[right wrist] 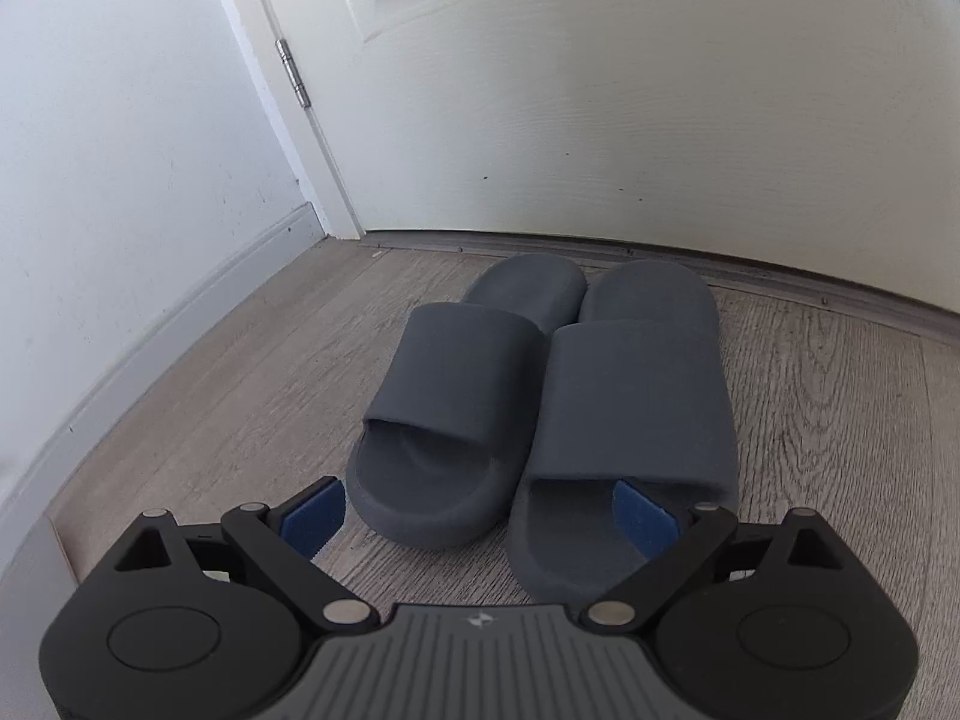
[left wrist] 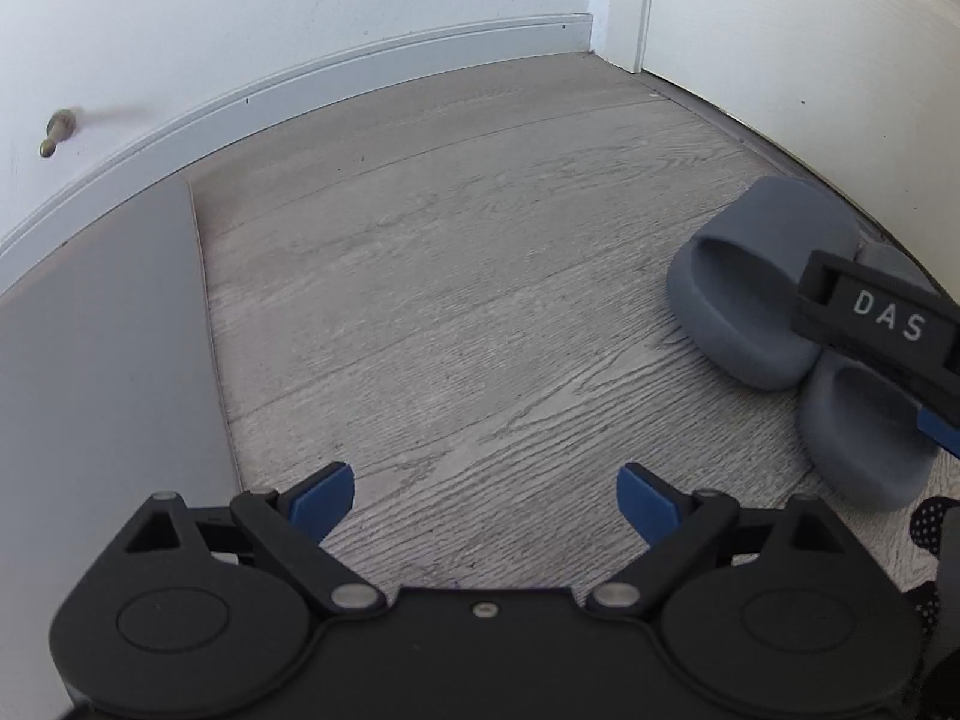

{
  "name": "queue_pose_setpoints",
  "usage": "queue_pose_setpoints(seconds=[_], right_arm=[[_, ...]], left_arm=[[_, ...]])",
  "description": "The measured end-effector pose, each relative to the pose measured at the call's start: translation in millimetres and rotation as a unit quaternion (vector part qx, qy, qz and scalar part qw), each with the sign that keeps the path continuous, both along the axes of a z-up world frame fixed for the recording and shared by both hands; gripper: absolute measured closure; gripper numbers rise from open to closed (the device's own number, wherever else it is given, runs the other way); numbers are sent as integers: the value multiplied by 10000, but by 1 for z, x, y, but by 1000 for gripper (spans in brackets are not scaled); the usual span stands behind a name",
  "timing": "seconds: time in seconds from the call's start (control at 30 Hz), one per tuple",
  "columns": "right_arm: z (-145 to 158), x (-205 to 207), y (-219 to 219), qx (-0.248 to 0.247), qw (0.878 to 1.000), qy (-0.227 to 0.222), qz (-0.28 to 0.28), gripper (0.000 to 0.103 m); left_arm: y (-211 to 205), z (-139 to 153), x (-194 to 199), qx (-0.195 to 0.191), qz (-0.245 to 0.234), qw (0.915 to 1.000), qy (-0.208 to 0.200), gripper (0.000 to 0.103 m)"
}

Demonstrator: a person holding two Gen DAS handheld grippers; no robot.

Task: Organize scattered shoes
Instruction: 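Grasp both dark grey slides by their straps with the right gripper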

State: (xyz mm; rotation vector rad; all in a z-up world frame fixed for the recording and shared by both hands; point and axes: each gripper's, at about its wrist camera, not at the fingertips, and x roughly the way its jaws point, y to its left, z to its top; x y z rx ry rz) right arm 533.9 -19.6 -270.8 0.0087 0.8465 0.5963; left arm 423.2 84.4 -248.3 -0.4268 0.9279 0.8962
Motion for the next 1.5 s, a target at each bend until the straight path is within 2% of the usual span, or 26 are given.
queue_pose_setpoints(seconds=[0.1,0.23,0.3,0.5,0.63,0.77,0.83,0.9,1.1,1.2,1.27,1.3,1.33,1.43,1.5], right_arm=[[-14,5,9,-109,9992,67,-386,7],[-32,7,14,-83,9969,140,-766,8],[-38,3,17,-138,9969,-9,-770,9],[-49,-5,19,-357,9937,-625,-858,19],[-52,-4,17,-435,9908,-871,-945,21],[-54,-1,19,-412,9915,-946,-794,26],[-55,3,20,-352,9924,-888,-773,35],[-55,5,24,-362,9924,-903,-753,39],[-59,2,32,-502,9898,-1064,-805,37],[-61,2,37,-581,9884,-1129,-831,33],[-62,4,37,-578,9883,-1140,-835,35],[-62,5,36,-551,9883,-1147,-837,39],[-62,5,34,-504,9884,-1162,-842,49],[-60,5,31,-446,9882,-1239,-782,66],[-59,4,31,-456,9878,-1307,-711,73]], left_arm=[[-2,0,-2,10,-73,10000,-64,8],[-1,-7,-1,99,-100,9998,130,8],[2,-10,-1,24,-82,9999,140,8],[2,-14,2,-75,-44,9999,107,8],[9,-21,8,-162,51,9999,8,8],[30,-25,33,95,-61,9997,236,11],[34,-20,32,126,7,9999,112,11],[35,-21,29,37,60,10000,25,11],[36,-25,30,-44,38,9999,104,11],[38,-28,29,-222,32,9997,105,11],[40,-28,26,-350,66,9994,3,11],[41,-28,25,-399,104,9991,-61,11],[43,-27,24,-437,146,9989,-117,11],[47,-24,19,-556,265,9976,-307,11],[46,-24,20,-542,202,9979,-287,11]])
